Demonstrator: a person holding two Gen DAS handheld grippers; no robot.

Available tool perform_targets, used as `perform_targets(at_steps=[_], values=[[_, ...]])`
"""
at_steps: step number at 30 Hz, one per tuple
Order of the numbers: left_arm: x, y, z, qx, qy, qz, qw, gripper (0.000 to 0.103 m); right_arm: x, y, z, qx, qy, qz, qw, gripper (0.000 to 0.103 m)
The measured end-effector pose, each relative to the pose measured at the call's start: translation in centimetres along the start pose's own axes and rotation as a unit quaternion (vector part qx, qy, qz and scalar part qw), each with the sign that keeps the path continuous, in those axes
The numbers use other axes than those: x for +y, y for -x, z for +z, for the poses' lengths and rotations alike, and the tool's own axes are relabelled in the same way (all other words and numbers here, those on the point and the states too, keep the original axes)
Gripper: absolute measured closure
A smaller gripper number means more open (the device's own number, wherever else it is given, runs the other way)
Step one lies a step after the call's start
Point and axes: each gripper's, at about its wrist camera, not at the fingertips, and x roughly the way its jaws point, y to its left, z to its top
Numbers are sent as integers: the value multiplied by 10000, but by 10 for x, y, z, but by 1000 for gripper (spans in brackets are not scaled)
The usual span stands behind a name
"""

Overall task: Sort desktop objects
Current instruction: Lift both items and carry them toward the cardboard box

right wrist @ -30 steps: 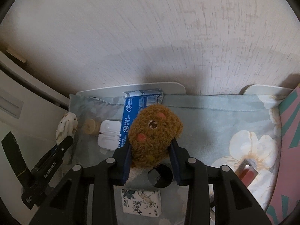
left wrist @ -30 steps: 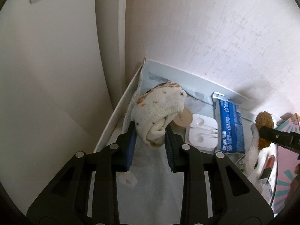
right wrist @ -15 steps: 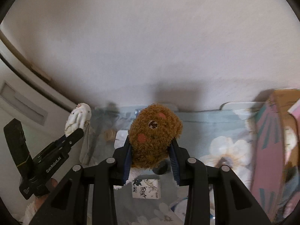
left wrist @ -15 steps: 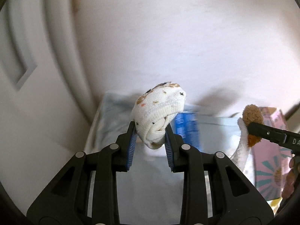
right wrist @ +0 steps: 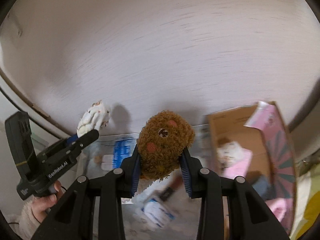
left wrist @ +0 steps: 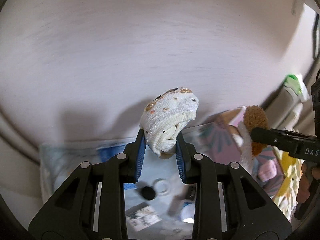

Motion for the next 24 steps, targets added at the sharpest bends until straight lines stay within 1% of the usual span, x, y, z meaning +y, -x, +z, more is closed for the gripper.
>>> perform_targets(at_steps=[1, 5, 9, 10, 12, 13, 15, 16, 17, 18, 19, 20, 21, 24], values=[[-8, -3, 4, 24, -80, -77, 9999, 77, -8, 9, 1, -9, -41, -38, 10000, 70], [-43, -19, 20, 112, -432, -356, 9984, 77, -31, 21, -3, -36, -195, -206, 9996, 70], [-80, -45, 33, 253, -776, -664, 9945, 77, -58, 30, -5, 26, -233, -413, 9989, 70], [-86, -39, 38, 274, -821, -720, 9936, 77, -65, 31, -5, 47, -250, -460, 9986, 70], [-103, -52, 43, 348, -970, -835, 9912, 77, -76, 31, -5, 104, -267, -501, 9983, 70], [-111, -49, 38, 366, -1041, -883, 9900, 78, -84, 33, -5, 122, -273, -520, 9982, 70], [-129, -64, 37, 442, -1206, -941, 9872, 77, -95, 30, -5, 176, -273, -585, 9978, 70], [-133, -61, 30, 470, -1257, -962, 9863, 77, -101, 28, -6, 209, -282, -636, 9974, 70], [-142, -78, 35, 512, -1313, -984, 9851, 77, -106, 27, -7, 233, -297, -652, 9972, 70], [-151, -86, 35, 577, -1388, -1002, 9836, 77, -112, 25, -8, 265, -317, -650, 9970, 70], [-158, -77, 26, 611, -1426, -1011, 9827, 77, -118, 22, -10, 305, -342, -651, 9968, 70], [-169, -79, 25, 662, -1463, -1024, 9817, 77, -124, 20, -11, 358, -358, -662, 9965, 70], [-168, -82, 24, 728, -1495, -1040, 9806, 77, -128, 17, -12, 415, -361, -672, 9962, 70], [-184, -103, 13, 912, -1601, -1065, 9771, 77, -139, 9, -17, 530, -355, -718, 9954, 70]])
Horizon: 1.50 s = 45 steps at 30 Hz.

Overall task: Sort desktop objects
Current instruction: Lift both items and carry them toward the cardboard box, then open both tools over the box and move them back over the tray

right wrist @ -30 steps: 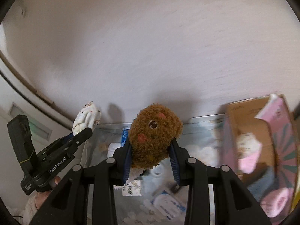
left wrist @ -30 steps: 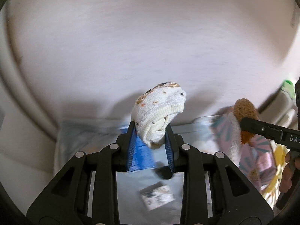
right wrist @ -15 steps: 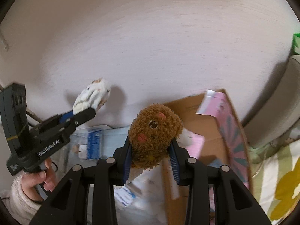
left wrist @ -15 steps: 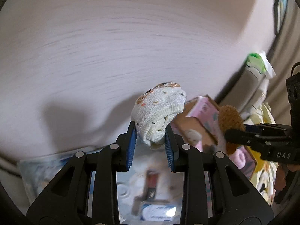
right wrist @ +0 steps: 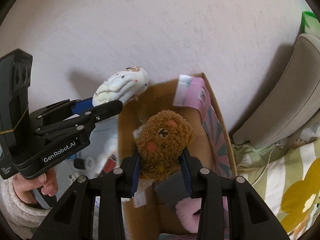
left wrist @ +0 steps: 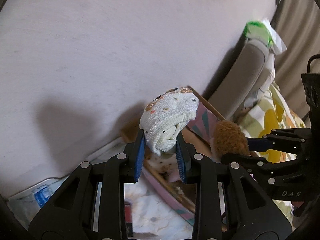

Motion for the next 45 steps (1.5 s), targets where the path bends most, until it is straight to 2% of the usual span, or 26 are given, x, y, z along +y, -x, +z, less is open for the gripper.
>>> perform_targets(at_steps=[2, 9, 12, 14, 15, 16, 17, 18, 19, 20, 22, 23, 27, 39, 45], values=[[-9, -18, -3, 82, -49, -15, 10000, 77, -9, -4, -2, 32, -46, 17, 10000, 70], [-14, -34, -4, 309, -171, -19, 9994, 77, -24, -8, -2, 102, -112, 46, 9999, 69], [-17, -41, -2, 402, -195, 18, 9990, 77, -26, -11, -1, 118, -103, -103, 9998, 60], [-17, -44, -2, 499, -152, 56, 9986, 74, -26, -14, 0, 168, -94, -210, 9996, 49], [-17, -46, -2, 543, -111, 61, 9984, 71, -27, -14, -1, 175, -87, -243, 9995, 37], [-19, -49, -2, 581, -73, 71, 9983, 60, -27, -14, -1, 155, -86, -250, 9995, 31], [-18, -50, -2, 582, -57, 84, 9983, 51, -28, -12, -2, 115, -87, -254, 9996, 30], [-15, -49, -2, 558, -25, 262, 9981, 24, -30, -11, -3, 80, -85, -213, 9997, 26], [-12, -48, -3, 541, 15, 376, 9978, 4, -32, -8, -5, 18, -116, -133, 9998, 25], [-7, -46, -4, 491, 86, 423, 9979, 0, -33, -6, -6, -20, -145, -110, 9998, 25], [3, -41, -6, 473, 294, 111, 9984, 0, -36, -2, -9, -56, -192, -116, 9997, 25], [7, -39, -6, 502, 384, 77, 9980, 0, -36, -1, -10, -74, -199, -121, 9997, 25], [11, -26, -9, 441, 333, 247, 9982, 0, -29, 6, -12, -110, -199, -185, 9996, 25], [41, 31, -28, 259, 516, 373, 9976, 0, 6, 30, -15, -277, 169, -365, 9988, 24], [56, 61, -46, 134, 613, 480, 9969, 0, 44, 32, -27, -284, 732, -535, 9955, 25]])
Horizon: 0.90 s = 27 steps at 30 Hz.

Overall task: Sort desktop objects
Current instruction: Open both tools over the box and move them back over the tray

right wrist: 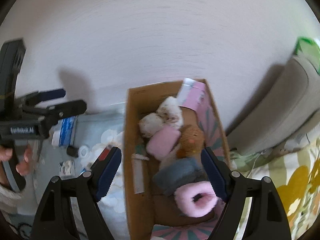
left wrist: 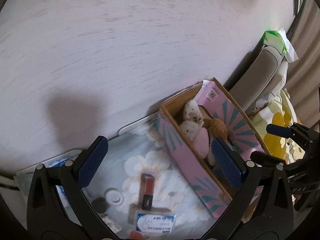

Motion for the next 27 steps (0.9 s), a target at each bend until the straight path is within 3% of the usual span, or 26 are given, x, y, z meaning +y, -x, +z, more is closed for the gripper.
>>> perform_targets(at_steps=[14, 27], values=[[75, 57, -58, -261, 465, 517, 9972, 0, 73, 11, -4, -62, 759, 449, 9961, 24], [164, 100, -122, -513, 1292, 963, 9856, 0, 131, -10, -21, 48, 1481, 878, 9851, 24]])
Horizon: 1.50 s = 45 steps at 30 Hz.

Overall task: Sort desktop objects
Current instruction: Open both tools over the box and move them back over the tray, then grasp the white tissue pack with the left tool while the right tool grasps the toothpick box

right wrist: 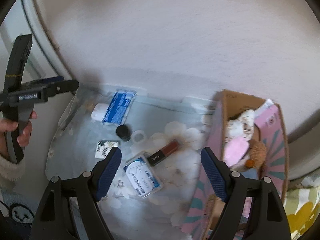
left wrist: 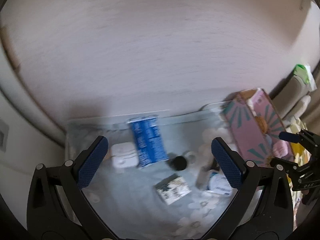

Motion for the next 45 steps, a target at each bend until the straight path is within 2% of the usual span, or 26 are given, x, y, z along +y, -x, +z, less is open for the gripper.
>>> perform_targets(at_steps=[4, 8, 12, 16, 20, 27, 30, 32, 33, 34, 38, 45], values=[[12, 1, -22, -22, -106, -31, 9999, 1, 18, -17, -14, 142, 277, 206, 9993, 24], [-4, -7, -58, -7, -776, -268, 9966, 1, 27, -42, -33, 440, 556, 312, 9970, 24], [-27, -36, -97, 138, -1639, -541, 9849, 1, 34, -76, -53, 780, 833, 339, 9929, 24], [-37, -75, -120, 354, -2085, -763, 9744, 8, 38, -105, -62, 1100, 1130, 237, 9872, 25], [-36, -98, -125, 476, -2213, -901, 9699, 12, 45, -122, -67, 1266, 1489, 135, 9806, 25], [-31, -111, -126, 596, -2317, -1225, 9632, 12, 48, -137, -67, 1397, 1727, 260, 9747, 25], [-31, -112, -129, 634, -2405, -1275, 9601, 12, 46, -138, -67, 1396, 1727, 333, 9745, 33], [-32, -113, -131, 650, -2464, -1296, 9583, 20, 45, -140, -67, 1418, 1724, 376, 9740, 40], [-32, -114, -132, 685, -2479, -1323, 9572, 34, 44, -140, -67, 1403, 1745, 357, 9740, 44], [-32, -116, -132, 764, -2488, -1364, 9559, 41, 44, -139, -67, 1398, 1748, 375, 9739, 45], [-31, -112, -132, 739, -2519, -1391, 9549, 46, 45, -133, -67, 1289, 1754, 376, 9753, 46], [-33, -83, -119, 619, -2288, -1366, 9618, 48, 48, -110, -63, 1174, 1525, 461, 9802, 47]])
